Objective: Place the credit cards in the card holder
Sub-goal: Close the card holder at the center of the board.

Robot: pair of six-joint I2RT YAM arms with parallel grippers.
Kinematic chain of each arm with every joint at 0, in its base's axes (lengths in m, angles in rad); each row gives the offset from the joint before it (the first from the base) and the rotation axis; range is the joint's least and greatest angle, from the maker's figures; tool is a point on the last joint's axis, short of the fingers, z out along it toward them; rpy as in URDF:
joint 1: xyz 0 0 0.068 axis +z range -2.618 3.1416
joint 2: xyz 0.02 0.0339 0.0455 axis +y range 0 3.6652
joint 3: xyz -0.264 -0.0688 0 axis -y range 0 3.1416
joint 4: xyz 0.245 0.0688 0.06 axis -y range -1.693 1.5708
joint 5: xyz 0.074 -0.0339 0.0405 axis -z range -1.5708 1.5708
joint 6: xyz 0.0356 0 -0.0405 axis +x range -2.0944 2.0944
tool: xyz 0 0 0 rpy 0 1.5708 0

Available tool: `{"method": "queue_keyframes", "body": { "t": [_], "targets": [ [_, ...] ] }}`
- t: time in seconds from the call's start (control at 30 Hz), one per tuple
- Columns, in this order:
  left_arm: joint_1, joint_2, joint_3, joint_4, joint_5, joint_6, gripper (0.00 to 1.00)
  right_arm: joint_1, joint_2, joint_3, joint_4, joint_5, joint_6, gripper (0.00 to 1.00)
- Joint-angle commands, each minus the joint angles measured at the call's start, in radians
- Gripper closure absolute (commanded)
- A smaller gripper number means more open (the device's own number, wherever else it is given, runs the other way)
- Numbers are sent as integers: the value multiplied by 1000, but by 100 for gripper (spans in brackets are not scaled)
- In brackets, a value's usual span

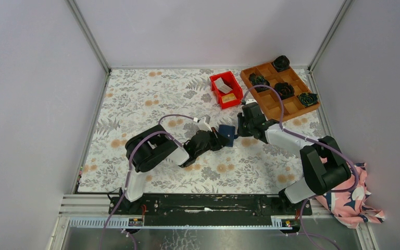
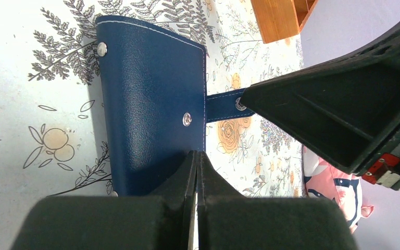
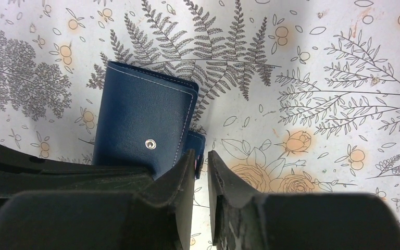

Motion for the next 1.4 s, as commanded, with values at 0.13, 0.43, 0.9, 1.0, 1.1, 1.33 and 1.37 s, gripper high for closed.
{"method": "queue_keyframes", "body": {
  "t": [0.13, 0.43, 0.9, 1.0, 1.1, 1.33, 1.37],
  "targets": [
    [-6, 0, 12, -84, -48, 31, 100, 9, -53, 33, 4, 19, -7, 78],
    [-9, 1, 13, -84, -48, 29, 100, 9, -31, 28, 8, 0, -2, 82],
    [-11, -12, 17, -118, -54, 25, 100, 15, -30, 13, 13, -17, 10, 94],
    [-11, -24, 17, -133, -53, 30, 99, 23, -29, 23, 13, -17, 14, 100],
    [-12, -36, 23, -154, -49, 37, 93, 31, -22, 35, 11, -16, 18, 100],
    [-14, -81, 25, -192, -50, 60, 84, 64, 8, 65, 9, -3, 26, 100],
    [-14, -87, 26, -197, -49, 64, 82, 67, 10, 68, 8, -2, 26, 100]
  ]
}}
